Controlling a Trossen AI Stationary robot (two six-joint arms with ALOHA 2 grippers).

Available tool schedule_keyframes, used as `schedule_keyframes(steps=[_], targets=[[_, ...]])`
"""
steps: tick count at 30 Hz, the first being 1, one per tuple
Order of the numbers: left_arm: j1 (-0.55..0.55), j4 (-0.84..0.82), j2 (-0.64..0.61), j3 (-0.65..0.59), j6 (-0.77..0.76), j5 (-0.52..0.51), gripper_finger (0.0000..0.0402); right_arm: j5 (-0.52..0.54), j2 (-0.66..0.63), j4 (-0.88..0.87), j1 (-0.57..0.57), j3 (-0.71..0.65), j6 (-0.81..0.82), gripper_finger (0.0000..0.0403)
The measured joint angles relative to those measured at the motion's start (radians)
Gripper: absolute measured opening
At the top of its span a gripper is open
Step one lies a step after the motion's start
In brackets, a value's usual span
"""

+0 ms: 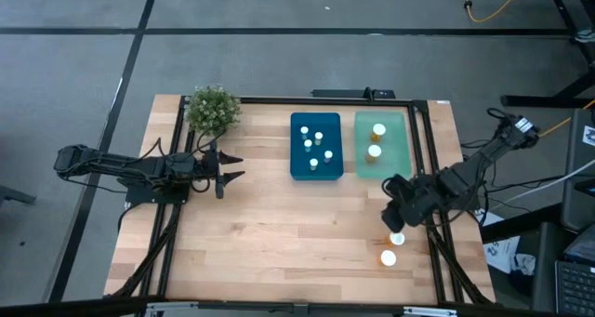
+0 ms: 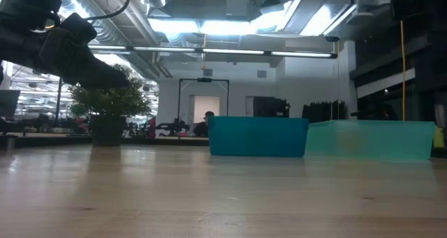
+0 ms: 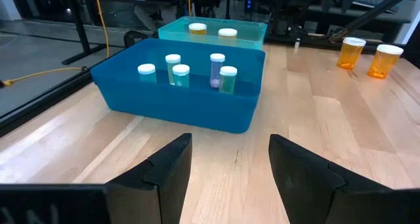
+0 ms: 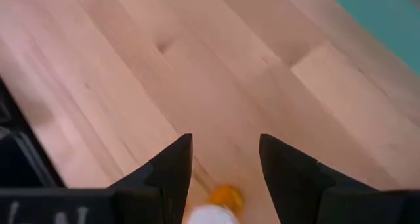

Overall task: Pick and place medicine bottles into bin by pill shape (circle, oval)
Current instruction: Put the large orange pill bottle into the green bin

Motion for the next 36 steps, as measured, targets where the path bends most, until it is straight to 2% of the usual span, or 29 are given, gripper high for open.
schedule_keyframes(steps=[6, 15, 19, 24, 29, 32, 36], targets=[[0.000, 0.000, 0.000, 0.000, 0.000, 0.000, 0.0195, -0.001, -0.001, -0.095, 0.037, 0.000, 0.003, 0.0195], [0.000, 0.000, 0.000, 0.000, 0.000, 0.000, 0.0195, -0.047, 0.000, -0.116, 0.080, 0.000, -0.069, 0.0322], [0.000, 0.000, 0.000, 0.000, 0.000, 0.000, 0.0195, -0.054, 0.000, -0.113, 0.081, 0.000, -0.130, 0.0361], [0.000, 0.000, 0.000, 0.000, 0.000, 0.000, 0.0195, -0.126, 0.000, -0.116, 0.080, 0.000, -0.186, 0.0368], [0.000, 0.000, 0.000, 0.000, 0.000, 0.000, 0.0195, -0.178, 0.001, -0.122, 0.080, -0.010, -0.314, 0.0367], [0.000, 0.000, 0.000, 0.000, 0.000, 0.000, 0.0195, -0.276, 0.001, -0.107, 0.080, -0.021, -0.392, 0.0367], [0.000, 0.000, 0.000, 0.000, 0.000, 0.000, 0.0195, -0.386, 0.019, -0.145, 0.086, -0.027, -0.400, 0.0367]])
